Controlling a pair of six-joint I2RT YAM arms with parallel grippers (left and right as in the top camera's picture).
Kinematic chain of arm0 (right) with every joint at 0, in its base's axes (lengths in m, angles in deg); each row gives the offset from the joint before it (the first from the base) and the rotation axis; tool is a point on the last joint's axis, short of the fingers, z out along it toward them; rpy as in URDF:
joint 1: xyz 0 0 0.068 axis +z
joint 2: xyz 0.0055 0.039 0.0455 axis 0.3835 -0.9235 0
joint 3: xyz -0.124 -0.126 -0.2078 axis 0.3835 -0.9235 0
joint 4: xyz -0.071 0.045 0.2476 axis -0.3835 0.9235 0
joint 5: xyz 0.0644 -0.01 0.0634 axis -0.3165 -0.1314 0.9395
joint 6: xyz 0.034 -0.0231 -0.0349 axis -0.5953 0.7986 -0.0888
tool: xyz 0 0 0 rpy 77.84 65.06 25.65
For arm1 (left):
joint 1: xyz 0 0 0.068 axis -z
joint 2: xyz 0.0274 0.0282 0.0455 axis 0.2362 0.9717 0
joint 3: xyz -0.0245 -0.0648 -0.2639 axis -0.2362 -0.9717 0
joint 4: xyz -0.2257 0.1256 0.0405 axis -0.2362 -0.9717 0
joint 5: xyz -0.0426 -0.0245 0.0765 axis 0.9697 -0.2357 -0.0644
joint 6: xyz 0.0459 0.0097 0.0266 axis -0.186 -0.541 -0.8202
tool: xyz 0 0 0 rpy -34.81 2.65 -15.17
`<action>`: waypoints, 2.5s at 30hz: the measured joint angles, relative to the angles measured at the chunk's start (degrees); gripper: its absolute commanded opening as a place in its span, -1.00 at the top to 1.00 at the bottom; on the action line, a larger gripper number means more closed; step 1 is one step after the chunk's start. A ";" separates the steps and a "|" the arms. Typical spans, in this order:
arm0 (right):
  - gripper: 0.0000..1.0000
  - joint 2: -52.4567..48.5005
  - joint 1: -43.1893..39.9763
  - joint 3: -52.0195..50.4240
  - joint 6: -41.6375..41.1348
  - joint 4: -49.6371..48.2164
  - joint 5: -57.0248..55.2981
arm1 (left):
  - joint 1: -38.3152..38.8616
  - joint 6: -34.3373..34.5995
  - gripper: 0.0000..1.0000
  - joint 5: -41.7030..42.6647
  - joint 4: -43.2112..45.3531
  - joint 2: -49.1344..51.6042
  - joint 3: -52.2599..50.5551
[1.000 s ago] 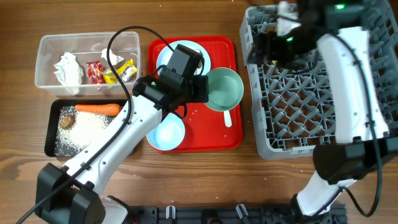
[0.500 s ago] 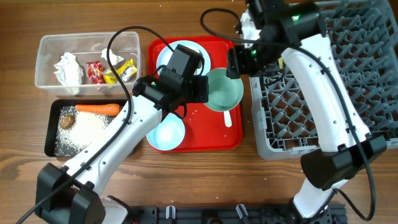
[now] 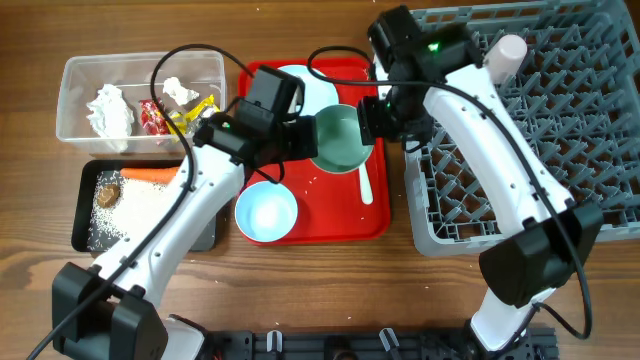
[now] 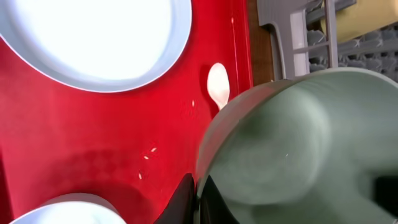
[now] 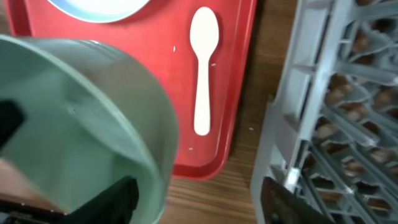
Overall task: Sort waste into correct bins and load items into the dishwasher rack
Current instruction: 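Grasp the green bowl with the right gripper and release the left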
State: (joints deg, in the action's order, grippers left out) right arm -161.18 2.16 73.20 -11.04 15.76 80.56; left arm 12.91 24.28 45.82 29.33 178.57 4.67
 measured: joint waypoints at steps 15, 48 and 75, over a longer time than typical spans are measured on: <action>0.62 -0.31 0.11 -7.98 0.94 -8.61 4.31 | -0.20 0.00 0.92 2.49 -0.26 0.00 0.00; 0.91 -0.31 0.00 -5.20 3.74 -8.74 3.10 | 1.57 0.15 0.92 0.68 -1.95 0.00 0.00; 0.91 -0.31 -1.27 -5.20 4.17 -8.31 1.62 | 1.57 0.55 0.18 -0.13 1.16 -0.55 0.00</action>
State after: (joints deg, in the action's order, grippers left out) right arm -161.49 0.89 68.00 -6.86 7.46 82.18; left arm 14.48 24.82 45.69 30.49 178.02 4.67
